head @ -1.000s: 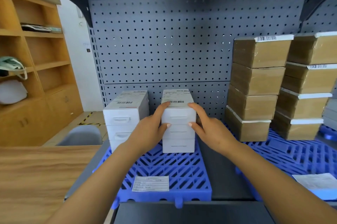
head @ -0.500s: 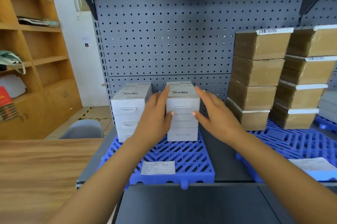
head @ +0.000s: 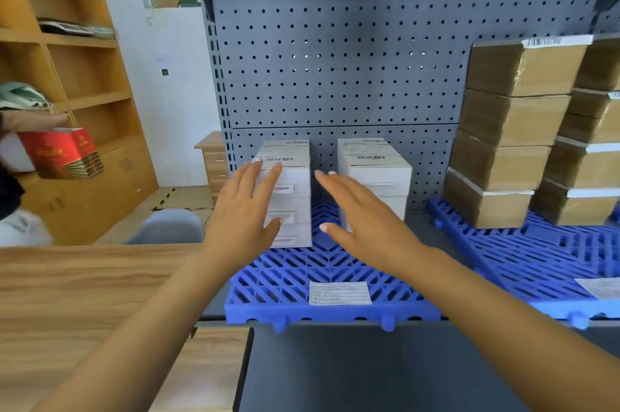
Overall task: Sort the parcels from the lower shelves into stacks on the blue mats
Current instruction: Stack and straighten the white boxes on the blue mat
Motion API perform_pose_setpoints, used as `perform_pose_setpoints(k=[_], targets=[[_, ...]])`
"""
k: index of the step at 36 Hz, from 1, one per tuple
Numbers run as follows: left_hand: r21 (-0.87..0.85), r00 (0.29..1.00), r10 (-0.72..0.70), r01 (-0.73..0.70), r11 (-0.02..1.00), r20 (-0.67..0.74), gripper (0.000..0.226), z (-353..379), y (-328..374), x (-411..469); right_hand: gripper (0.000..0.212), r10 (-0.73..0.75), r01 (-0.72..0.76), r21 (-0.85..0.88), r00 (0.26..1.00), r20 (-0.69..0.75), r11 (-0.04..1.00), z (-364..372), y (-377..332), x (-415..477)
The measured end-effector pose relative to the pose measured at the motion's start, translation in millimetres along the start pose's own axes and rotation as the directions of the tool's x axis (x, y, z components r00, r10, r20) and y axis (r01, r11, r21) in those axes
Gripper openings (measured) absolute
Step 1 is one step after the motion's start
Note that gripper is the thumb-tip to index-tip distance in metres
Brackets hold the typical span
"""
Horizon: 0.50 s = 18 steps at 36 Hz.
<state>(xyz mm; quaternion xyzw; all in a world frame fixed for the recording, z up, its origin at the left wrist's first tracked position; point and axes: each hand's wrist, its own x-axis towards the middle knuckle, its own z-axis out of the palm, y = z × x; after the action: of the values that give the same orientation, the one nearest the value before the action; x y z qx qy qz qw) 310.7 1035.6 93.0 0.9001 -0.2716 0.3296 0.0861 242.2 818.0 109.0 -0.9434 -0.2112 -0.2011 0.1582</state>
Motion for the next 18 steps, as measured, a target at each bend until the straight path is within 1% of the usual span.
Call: perform_pose_setpoints(k=[3, 5, 7, 10, 14, 18], targets=[[0.013, 0.998, -0.021, 0.021, 1.0, 0.055, 0.095, 2.7, -9.1, 6.1, 0.082, 0.021, -0.02, -0.028, 0.999, 0.03, 0.999, 17.6, -13.5, 16.7], [-0.006, 0.998, -0.005, 0.006, 1.0, 0.067, 0.098, 4.1, -13.0, 9.4, 0.084, 0.059, -0.057, -0.053, 0.998, 0.033, 0.997, 25.7, -18.4, 26.5], [-0.027, 0.998, 0.026, -0.024, 0.999, 0.064, 0.099, 6.1, -17.2, 10.4, 0.086, 0.097, -0.094, -0.085, 0.995, 0.029, 0.992, 32.5, -19.8, 33.9], [-0.022, 0.997, 0.062, -0.061, 0.998, 0.051, 0.1, 9.1, -23.0, 9.7, 0.092, 0.112, -0.108, -0.14, 0.993, 0.026, 0.984, 42.8, -20.4, 39.6], [-0.019, 0.995, 0.09, -0.09, 0.996, 0.029, 0.101, 12.9, -28.6, 11.2, 0.101, 0.143, -0.136, -0.145, 0.989, 0.04, 0.98, 50.6, -19.3, 41.4], [-0.036, 0.994, 0.106, -0.105, 0.994, 0.018, 0.1, 15.5, -31.9, 11.9, 0.102, 0.141, -0.131, -0.168, 0.989, 0.053, 0.977, 50.1, -17.4, 41.0]])
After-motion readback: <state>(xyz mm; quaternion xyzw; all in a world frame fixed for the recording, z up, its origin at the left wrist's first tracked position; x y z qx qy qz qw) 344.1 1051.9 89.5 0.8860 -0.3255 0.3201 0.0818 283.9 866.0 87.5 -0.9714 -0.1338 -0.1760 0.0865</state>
